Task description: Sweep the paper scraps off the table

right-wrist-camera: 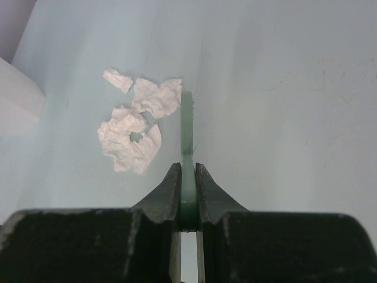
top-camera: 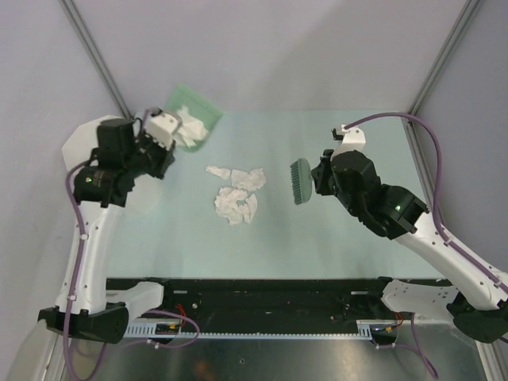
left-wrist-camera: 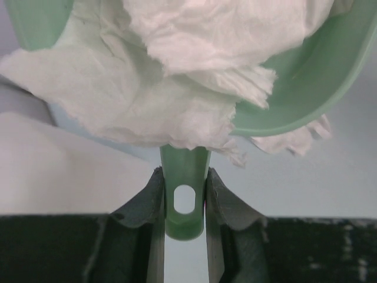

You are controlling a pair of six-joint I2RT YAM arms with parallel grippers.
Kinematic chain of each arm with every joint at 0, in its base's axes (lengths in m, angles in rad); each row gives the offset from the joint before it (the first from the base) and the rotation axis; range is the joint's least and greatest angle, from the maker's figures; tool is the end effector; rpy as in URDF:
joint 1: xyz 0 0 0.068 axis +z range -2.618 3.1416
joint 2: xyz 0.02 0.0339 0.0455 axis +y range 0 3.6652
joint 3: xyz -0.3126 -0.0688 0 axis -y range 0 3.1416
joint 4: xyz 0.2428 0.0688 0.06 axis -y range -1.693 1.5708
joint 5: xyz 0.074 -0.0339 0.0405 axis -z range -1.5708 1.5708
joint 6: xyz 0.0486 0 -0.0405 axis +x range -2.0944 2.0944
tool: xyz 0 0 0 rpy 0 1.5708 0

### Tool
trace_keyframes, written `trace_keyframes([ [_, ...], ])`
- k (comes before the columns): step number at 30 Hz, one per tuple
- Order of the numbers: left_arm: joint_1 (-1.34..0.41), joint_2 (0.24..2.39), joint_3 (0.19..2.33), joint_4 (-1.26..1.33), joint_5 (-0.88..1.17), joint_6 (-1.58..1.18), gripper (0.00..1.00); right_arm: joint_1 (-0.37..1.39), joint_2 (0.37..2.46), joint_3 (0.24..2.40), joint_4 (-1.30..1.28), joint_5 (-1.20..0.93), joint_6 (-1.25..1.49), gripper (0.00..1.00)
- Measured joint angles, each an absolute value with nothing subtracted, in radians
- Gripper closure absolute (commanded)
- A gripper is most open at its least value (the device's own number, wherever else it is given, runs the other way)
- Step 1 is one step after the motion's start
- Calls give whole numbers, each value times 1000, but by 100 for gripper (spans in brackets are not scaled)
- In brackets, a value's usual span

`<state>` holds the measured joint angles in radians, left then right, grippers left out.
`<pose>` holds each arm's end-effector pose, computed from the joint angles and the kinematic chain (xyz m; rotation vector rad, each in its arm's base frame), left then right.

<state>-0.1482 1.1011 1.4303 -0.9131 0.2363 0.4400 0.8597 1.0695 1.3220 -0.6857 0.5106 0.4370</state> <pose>0.1863 -0.0393 0.4607 0.7487 2.0022 -0.0837 0.1456 0.1326 0.4575 -0.0902 1.9594 0.3444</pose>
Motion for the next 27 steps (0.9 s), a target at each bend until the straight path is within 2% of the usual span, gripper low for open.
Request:
trace_keyframes([
  [5, -7, 1166, 1628, -955, 183, 427, 100, 860, 1073, 1303, -692, 495, 437, 100],
  [11, 121, 1193, 1729, -992, 71, 448, 100, 857, 1071, 1277, -692, 476, 436, 100],
  [19, 220, 1203, 1745, -1013, -289, 619, 100, 855, 1054, 1251, -691, 446, 427, 100],
  [27, 234, 1229, 1752, -1008, -638, 974, 100, 855, 1043, 1226, -687, 420, 416, 100],
])
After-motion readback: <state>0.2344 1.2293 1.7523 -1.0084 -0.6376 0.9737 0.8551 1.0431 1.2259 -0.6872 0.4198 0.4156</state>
